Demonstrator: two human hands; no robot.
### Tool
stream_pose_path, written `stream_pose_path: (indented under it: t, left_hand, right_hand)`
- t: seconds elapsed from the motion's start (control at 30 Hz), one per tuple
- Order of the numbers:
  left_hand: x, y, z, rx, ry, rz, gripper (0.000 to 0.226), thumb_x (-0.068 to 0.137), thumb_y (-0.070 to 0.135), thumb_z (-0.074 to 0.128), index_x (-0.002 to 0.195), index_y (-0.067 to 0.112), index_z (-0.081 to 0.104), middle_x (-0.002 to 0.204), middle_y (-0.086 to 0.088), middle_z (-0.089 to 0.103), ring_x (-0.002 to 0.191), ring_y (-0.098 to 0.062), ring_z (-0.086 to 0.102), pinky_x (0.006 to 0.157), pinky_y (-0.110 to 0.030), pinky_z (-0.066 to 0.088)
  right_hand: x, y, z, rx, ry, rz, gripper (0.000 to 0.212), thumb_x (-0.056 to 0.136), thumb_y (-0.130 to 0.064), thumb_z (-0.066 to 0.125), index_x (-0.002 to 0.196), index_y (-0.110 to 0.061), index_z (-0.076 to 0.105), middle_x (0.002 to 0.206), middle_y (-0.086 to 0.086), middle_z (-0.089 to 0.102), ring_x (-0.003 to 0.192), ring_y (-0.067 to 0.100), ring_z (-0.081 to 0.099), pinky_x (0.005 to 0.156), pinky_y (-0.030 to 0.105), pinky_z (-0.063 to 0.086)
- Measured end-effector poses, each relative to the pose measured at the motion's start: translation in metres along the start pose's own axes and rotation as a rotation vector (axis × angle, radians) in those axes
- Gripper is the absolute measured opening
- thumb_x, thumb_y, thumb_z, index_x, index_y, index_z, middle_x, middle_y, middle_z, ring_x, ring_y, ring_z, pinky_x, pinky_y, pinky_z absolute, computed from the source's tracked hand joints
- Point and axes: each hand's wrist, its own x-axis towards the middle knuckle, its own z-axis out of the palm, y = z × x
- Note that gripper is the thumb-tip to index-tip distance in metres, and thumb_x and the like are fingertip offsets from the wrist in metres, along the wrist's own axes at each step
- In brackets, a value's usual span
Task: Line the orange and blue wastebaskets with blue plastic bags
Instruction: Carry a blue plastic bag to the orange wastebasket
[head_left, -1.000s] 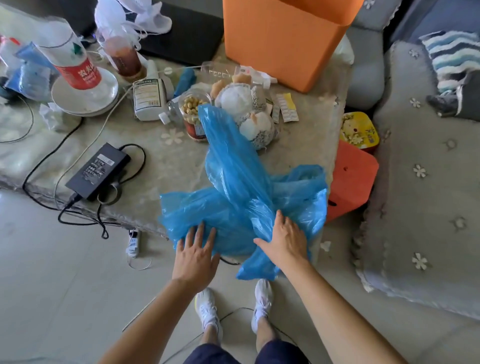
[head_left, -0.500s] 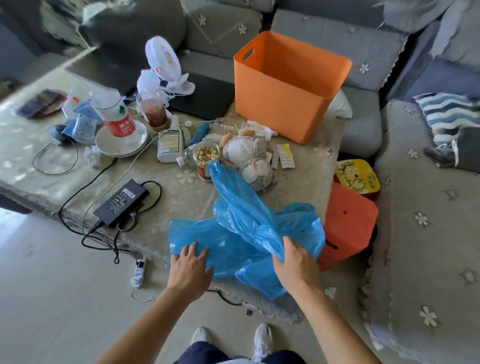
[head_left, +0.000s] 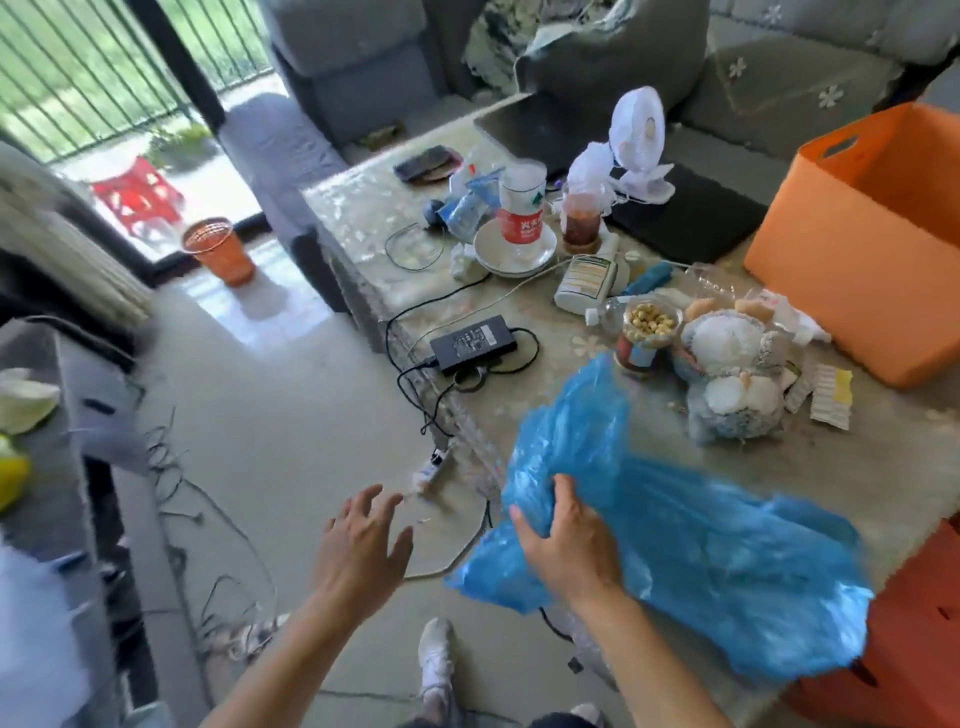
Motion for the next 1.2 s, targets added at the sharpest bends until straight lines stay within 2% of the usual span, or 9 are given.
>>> stream_pose_path:
  t: [0.2,0.33,0.4,0.5,0.6,0.73,0.93,1.1,1.2]
  left_hand:
    - [-0.014,-0.110,-0.011,-0.103,0.094,-0.206,0.040,0.079,0.035,0.069,0.114,0.015,0.068,0.121,-0.012,0.063,0.108,-0.032,0.063,0.082,-0.044,0.056]
    - [-0.002,-0.199,-0.012,-0.169,0.149,-0.286,0.039,0.081,0.036,0.065,0.114,0.016,0.068,0.122,-0.009,0.062,0.110,-0.029,0.062,0.082,-0.043,0.056]
    - [0.009,-0.245,-0.018,-0.195,0.166,-0.317,0.037,0.079,0.034,0.069,0.111,0.017,0.069,0.120,-0.008,0.063,0.107,-0.029,0.063,0.079,-0.043,0.056]
    - [0.028,-0.309,-0.035,-0.218,0.193,-0.363,0.037,0.073,0.032,0.077,0.106,0.019,0.070,0.116,-0.005,0.065,0.099,-0.026,0.067,0.072,-0.040,0.056]
    - [0.050,-0.369,-0.052,-0.247,0.242,-0.384,0.036,0.078,0.034,0.071,0.111,0.020,0.068,0.118,-0.003,0.063,0.104,-0.024,0.064,0.079,-0.040,0.055]
    - [0.087,-0.429,-0.069,-0.345,0.273,-0.409,0.041,0.084,0.040,0.055,0.117,0.019,0.065,0.117,0.002,0.062,0.107,-0.021,0.061,0.086,-0.040,0.053]
    - [0.159,-0.483,-0.079,-0.511,0.304,-0.510,0.038,0.089,0.030,0.062,0.125,0.018,0.060,0.121,0.001,0.061,0.113,-0.020,0.058,0.090,-0.037,0.048]
    - [0.247,-0.537,-0.082,-0.642,0.281,-0.573,0.037,0.090,0.028,0.063,0.125,0.017,0.058,0.120,0.002,0.062,0.114,-0.016,0.057,0.094,-0.029,0.043]
    - [0.311,-0.580,-0.098,-0.635,0.222,-0.581,0.038,0.092,0.029,0.062,0.127,0.017,0.056,0.122,0.002,0.060,0.116,-0.016,0.056,0.095,-0.033,0.045]
  right_hand:
    - [0.020,-0.101,0.066,-0.256,-0.329,-0.274,0.054,0.083,-0.077,0.040,0.087,-0.023,0.039,0.090,-0.001,0.067,0.091,0.027,0.064,0.072,0.036,0.041]
    - [0.038,-0.178,0.135,-0.398,-0.356,-0.415,0.063,0.083,-0.084,0.021,0.080,-0.024,0.039,0.089,0.001,0.067,0.090,0.026,0.064,0.074,0.037,0.043]
    - [0.048,-0.220,0.172,-0.443,-0.330,-0.479,0.067,0.082,-0.084,0.015,0.081,-0.025,0.046,0.090,0.000,0.069,0.091,0.025,0.066,0.075,0.037,0.046]
    - [0.070,-0.276,0.225,-0.486,-0.267,-0.573,0.052,0.089,-0.069,0.035,0.081,-0.023,0.058,0.080,0.001,0.071,0.081,0.025,0.069,0.067,0.036,0.049]
    - [0.093,-0.333,0.256,-0.552,-0.263,-0.585,0.041,0.085,-0.062,0.048,0.067,-0.025,0.047,0.063,0.001,0.066,0.063,0.024,0.068,0.054,0.032,0.047]
    - [0.129,-0.391,0.275,-0.480,-0.210,-0.534,0.039,0.089,-0.060,0.052,0.088,-0.022,0.056,0.076,0.004,0.071,0.077,0.029,0.071,0.062,0.036,0.049]
    - [0.201,-0.443,0.313,-0.352,-0.191,-0.451,0.046,0.091,-0.059,0.049,0.119,-0.024,0.049,0.091,0.004,0.072,0.087,0.030,0.070,0.073,0.038,0.049]
    - [0.288,-0.492,0.375,-0.253,-0.213,-0.376,0.048,0.091,-0.056,0.053,0.127,-0.024,0.049,0.100,0.005,0.072,0.095,0.030,0.068,0.076,0.035,0.047]
    - [0.352,-0.531,0.410,-0.230,-0.226,-0.382,0.047,0.091,-0.054,0.055,0.125,-0.023,0.053,0.101,0.006,0.073,0.094,0.030,0.068,0.077,0.036,0.048]
